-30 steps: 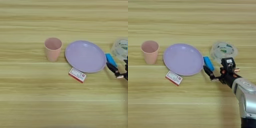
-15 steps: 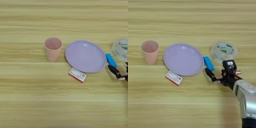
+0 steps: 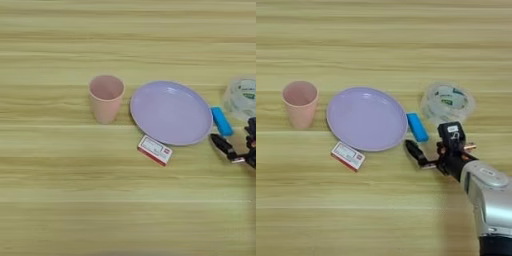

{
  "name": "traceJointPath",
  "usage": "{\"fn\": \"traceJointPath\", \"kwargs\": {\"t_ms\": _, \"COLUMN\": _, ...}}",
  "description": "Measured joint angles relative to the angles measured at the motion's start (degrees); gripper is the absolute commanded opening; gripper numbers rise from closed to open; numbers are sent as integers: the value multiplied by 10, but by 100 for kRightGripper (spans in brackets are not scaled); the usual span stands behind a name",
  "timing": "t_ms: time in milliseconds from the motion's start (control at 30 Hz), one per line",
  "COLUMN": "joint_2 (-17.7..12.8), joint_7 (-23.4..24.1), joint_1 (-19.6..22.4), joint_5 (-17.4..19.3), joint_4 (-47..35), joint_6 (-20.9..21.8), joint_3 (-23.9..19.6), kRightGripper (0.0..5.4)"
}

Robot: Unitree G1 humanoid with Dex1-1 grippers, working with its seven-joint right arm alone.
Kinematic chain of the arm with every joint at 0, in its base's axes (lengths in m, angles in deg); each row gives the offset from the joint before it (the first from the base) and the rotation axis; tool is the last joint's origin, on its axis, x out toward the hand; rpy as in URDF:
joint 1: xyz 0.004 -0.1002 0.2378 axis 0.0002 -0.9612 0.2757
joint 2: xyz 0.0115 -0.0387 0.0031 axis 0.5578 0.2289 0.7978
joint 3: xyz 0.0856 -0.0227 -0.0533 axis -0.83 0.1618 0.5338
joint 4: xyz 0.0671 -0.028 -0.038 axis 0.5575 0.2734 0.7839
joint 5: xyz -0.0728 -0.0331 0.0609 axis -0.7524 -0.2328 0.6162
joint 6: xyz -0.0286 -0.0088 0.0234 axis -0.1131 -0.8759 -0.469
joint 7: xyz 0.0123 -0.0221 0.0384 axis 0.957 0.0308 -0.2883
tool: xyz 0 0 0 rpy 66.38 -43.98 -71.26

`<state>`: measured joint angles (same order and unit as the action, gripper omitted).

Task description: Move the objects on the table

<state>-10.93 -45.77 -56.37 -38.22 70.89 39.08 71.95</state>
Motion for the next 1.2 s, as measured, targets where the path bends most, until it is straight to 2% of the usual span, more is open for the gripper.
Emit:
{"fn": "traceJointPath", "kwargs": {"t_ms": 567, "joint_2": 0, "joint_7": 8, "joint_1": 54, "joint_5": -3, "joint_4": 82, "joint_6": 38, "joint_3": 10, "kRightGripper": 537}}
{"fn": "traceJointPath", "kwargs": {"t_ms": 1200, "joint_2": 0, "joint_7": 7, "joint_1": 57, "joint_5": -3, "joint_4": 88, "joint_6": 48, "joint_3": 19, "kRightGripper": 311}}
